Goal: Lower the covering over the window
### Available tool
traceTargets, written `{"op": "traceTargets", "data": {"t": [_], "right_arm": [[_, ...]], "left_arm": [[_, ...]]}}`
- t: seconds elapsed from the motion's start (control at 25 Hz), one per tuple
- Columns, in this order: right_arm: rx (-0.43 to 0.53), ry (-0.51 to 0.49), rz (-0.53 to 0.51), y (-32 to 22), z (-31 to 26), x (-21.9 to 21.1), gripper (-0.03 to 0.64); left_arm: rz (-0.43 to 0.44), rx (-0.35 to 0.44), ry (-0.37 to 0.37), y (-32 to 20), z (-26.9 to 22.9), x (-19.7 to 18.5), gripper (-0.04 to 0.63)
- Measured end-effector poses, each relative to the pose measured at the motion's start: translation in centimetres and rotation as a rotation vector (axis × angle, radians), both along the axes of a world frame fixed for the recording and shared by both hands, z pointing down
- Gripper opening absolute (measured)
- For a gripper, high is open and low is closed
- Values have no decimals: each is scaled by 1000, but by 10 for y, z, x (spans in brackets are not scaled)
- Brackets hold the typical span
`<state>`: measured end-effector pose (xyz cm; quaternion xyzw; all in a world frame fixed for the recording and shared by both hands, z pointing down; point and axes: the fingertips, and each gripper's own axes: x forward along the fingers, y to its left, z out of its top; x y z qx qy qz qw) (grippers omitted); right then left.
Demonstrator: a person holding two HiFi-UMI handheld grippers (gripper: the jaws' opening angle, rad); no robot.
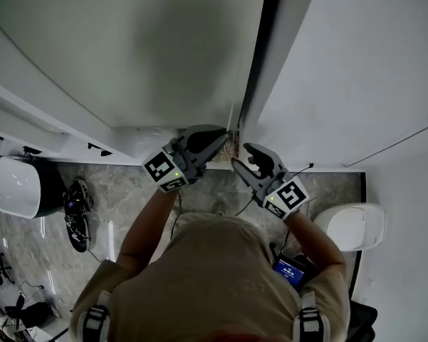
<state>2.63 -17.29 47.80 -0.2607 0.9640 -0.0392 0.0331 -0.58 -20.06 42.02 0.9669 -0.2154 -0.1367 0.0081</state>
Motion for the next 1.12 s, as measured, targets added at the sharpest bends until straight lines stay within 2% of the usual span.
{"op": "traceTargets", "data": {"t": [0.16,0.24,0.32,0.4,0.48,0.52,0.56,0.6,0.68,0.72,0.8,0.88,1.04,1.12], "right_arm": [[105,-84,12,-33,-77,-6,176],[143,-86,3,-40,-102,-17,160],[150,-56,-16,-43,-110,-27,115],[140,-45,-30,-47,-111,-33,28],[135,-69,-20,-46,-112,-33,18],[124,-82,-12,-42,-109,-30,17],[96,-88,-11,-38,-101,-29,17],[58,-85,-17,-36,-91,-30,17],[-2,-49,-35,-39,-70,-36,17],[-17,-35,-39,-43,-64,-38,17],[-34,-43,-43,-48,-62,-40,17],[-45,-66,-44,-48,-64,-42,17],[-92,-31,-33,-50,-44,-36,17],[-70,18,-60,-43,-29,-34,17]], "left_arm": [[18,6,10,2,-1,0,23],[30,-1,3,7,4,4,23],[40,-22,4,10,14,9,23],[42,-41,13,9,20,9,23],[42,-65,47,10,17,2,25],[40,-86,89,12,12,-6,25],[35,-104,143,12,4,-16,41],[27,-105,191,9,-8,-25,103],[22,-54,219,-5,-42,-30,171],[31,-23,197,-14,-59,-23,186],[50,15,95,-26,-78,-1,184],[57,20,-1,-32,-81,14,35],[43,-16,-37,-37,-57,16,18],[32,-56,-23,-41,-38,9,17]]}}
